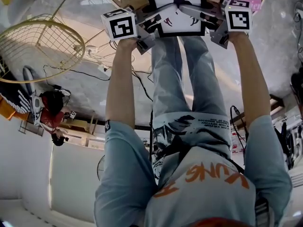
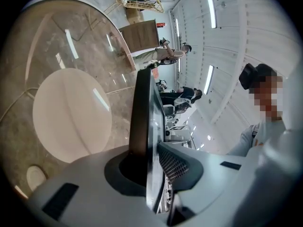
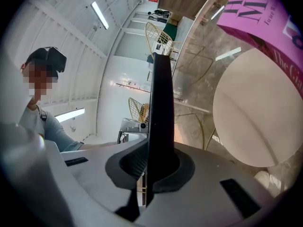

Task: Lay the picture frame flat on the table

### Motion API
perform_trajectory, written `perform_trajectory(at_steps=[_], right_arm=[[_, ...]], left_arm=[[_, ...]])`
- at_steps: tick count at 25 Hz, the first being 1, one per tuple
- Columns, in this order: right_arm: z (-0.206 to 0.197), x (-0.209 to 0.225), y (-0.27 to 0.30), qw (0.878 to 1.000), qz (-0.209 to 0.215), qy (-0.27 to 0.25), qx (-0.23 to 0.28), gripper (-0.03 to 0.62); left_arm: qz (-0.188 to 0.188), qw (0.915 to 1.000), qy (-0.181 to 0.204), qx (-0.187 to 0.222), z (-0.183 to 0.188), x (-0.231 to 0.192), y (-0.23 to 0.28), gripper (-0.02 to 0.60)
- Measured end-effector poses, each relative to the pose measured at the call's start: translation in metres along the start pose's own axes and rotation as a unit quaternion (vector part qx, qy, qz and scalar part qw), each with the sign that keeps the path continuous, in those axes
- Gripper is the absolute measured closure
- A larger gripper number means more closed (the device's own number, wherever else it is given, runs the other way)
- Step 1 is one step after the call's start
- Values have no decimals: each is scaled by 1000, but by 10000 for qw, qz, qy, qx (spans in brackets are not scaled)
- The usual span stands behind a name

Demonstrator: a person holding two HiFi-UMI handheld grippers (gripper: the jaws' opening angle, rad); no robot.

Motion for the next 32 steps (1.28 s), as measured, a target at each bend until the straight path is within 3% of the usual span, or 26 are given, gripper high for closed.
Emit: perform_trajectory(at_steps=[7, 10, 13, 16, 20, 26, 30, 32], right_arm=[[7, -6, 2, 9999, -19, -70, 71, 585], [3, 0, -1, 9998, -165, -79, -58, 586], [-5, 11, -3, 9989, -346, -71, -293, 586], [0, 10, -1, 9978, -554, -186, -298, 586], [11, 6, 4, 9961, -818, -281, -184, 586], [7, 29, 15, 9906, -1331, 7, -332, 579], [13, 26, 20, 9872, -1563, 84, -295, 569], [14, 25, 18, 9859, -1645, 26, -304, 568]], left_arm=[[325, 9978, -76, 574, 1, -8, -25, 445], [830, 9946, 262, 563, 1, -11, -38, 437], [1365, 9857, 503, 844, 1, -9, -55, 437], [1497, 9804, 634, 1113, 1, -3, -63, 444], [1710, 9770, 1004, 779, -5, 5, -52, 472], [2194, 9648, 1447, 76, -14, -8, -34, 503], [2752, 9479, 1605, 24, -17, -11, -28, 535], [2787, 9471, 1587, 69, -18, -9, -22, 538]])
Point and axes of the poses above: the fingertips, and each gripper's own axes: y forward along the fingers, x to its right, z out of its top, the point moved 7 cm from there along -y, backward along the fingers, and after that the axes turned 4 degrees about -y, right-handed, at the moved point
